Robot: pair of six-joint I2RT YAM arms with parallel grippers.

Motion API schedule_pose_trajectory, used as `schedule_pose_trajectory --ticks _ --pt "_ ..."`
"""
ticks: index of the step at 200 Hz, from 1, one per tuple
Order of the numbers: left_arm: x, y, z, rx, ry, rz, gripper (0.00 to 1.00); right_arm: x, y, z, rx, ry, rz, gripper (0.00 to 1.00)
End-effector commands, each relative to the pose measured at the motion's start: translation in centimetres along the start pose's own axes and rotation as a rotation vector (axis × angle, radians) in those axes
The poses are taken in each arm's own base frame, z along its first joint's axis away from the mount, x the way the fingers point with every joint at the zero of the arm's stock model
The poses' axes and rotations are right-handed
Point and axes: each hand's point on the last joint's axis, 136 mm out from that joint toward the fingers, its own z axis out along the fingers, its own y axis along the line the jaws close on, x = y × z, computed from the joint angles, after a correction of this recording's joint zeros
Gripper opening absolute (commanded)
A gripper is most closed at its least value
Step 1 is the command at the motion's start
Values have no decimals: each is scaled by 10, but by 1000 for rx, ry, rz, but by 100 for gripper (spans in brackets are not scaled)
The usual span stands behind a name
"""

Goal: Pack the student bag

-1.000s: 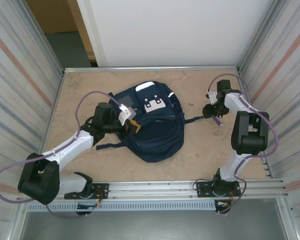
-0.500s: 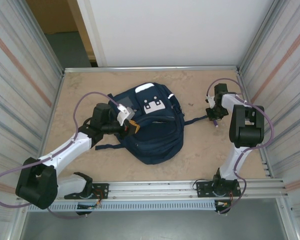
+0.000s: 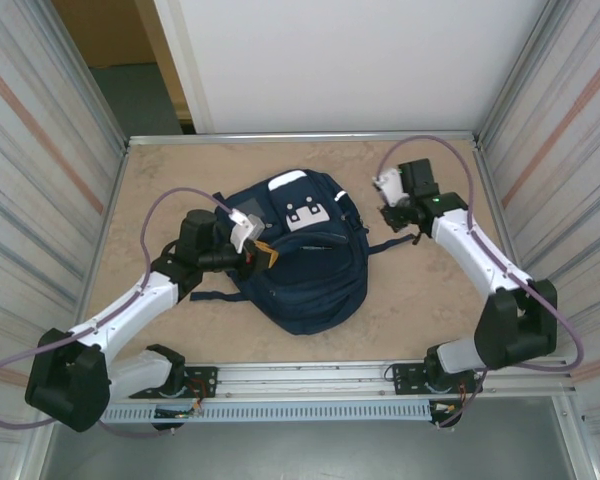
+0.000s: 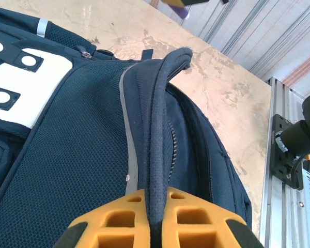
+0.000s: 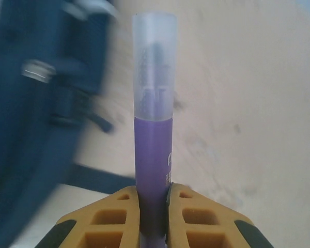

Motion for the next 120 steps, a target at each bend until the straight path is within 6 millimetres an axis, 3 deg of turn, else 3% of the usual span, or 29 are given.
schedule_pose_trajectory --ticks 1,25,51,72,94,120 --pt "-32 -18 -11 69 -106 61 0 -4 46 -27 -129 22 -160 6" --pt "-33 -16 -15 72 -110 48 0 -19 81 -68 -207 -68 -279 5" --pt "-33 -13 -14 86 -110 39 0 1 150 -97 -296 -148 -717 5" --pt "-32 -14 -13 101 -104 22 0 5 184 -110 -348 -189 -850 5" --pt "-28 -13 -12 96 -104 18 0 3 201 -110 -342 -227 -937 5" --pt "-27 -20 -12 136 -98 28 0 -1 220 -89 -356 -263 -1036 6"
